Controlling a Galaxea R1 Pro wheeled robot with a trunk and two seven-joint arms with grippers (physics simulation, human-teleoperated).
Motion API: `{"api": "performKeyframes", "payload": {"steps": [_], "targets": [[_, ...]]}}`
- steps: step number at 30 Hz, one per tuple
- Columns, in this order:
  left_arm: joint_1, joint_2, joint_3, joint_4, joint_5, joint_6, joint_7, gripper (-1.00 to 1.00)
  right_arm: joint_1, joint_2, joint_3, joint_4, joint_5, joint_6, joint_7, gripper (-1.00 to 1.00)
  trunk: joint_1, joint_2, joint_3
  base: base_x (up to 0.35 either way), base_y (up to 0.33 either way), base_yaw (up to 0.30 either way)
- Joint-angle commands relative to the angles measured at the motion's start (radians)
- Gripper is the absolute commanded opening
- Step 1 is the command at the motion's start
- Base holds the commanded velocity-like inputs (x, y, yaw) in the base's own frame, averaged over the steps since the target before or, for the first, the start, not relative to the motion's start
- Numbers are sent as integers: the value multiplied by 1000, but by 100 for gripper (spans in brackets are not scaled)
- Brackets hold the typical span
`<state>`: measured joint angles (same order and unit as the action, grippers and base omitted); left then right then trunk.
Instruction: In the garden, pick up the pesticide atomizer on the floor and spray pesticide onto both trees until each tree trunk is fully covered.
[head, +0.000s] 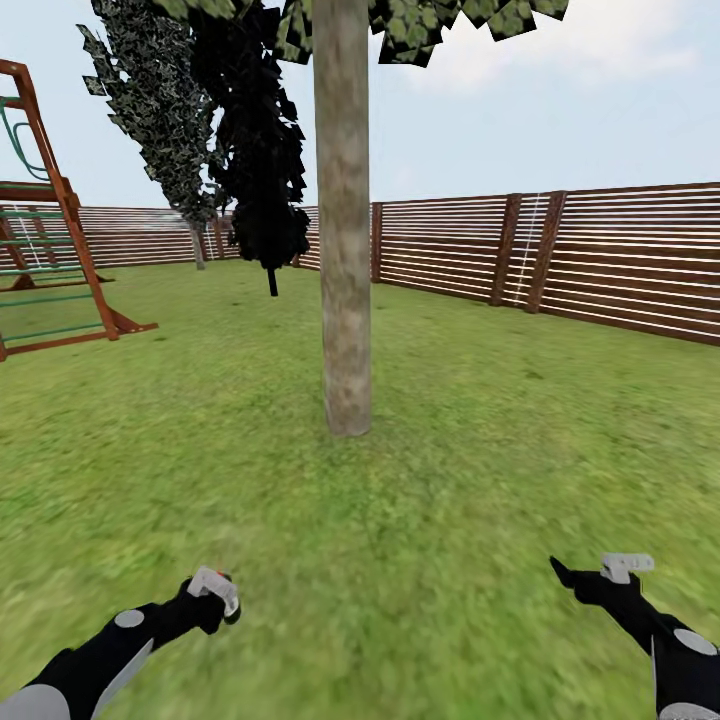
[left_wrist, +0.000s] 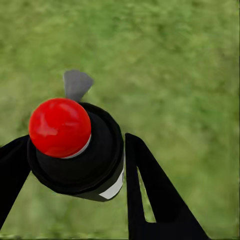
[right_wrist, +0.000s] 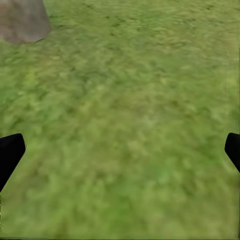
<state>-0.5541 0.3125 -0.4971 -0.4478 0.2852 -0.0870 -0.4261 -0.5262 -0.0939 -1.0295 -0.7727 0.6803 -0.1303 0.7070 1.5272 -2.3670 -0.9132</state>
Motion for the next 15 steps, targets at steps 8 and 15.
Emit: {"api": "performKeyframes", "payload": {"steps": [8, 15], "targets": [[-101, 27, 2, -26, -166, 91, -342, -100, -11, 6, 578, 3, 5, 400, 3, 100, 0, 0, 0, 0, 0, 0], [-167, -48, 1, -28, -461, 150, -503, -100, -59, 121, 805, 0, 5, 461, 116, 100, 0, 0, 0, 0, 0, 0]]}}
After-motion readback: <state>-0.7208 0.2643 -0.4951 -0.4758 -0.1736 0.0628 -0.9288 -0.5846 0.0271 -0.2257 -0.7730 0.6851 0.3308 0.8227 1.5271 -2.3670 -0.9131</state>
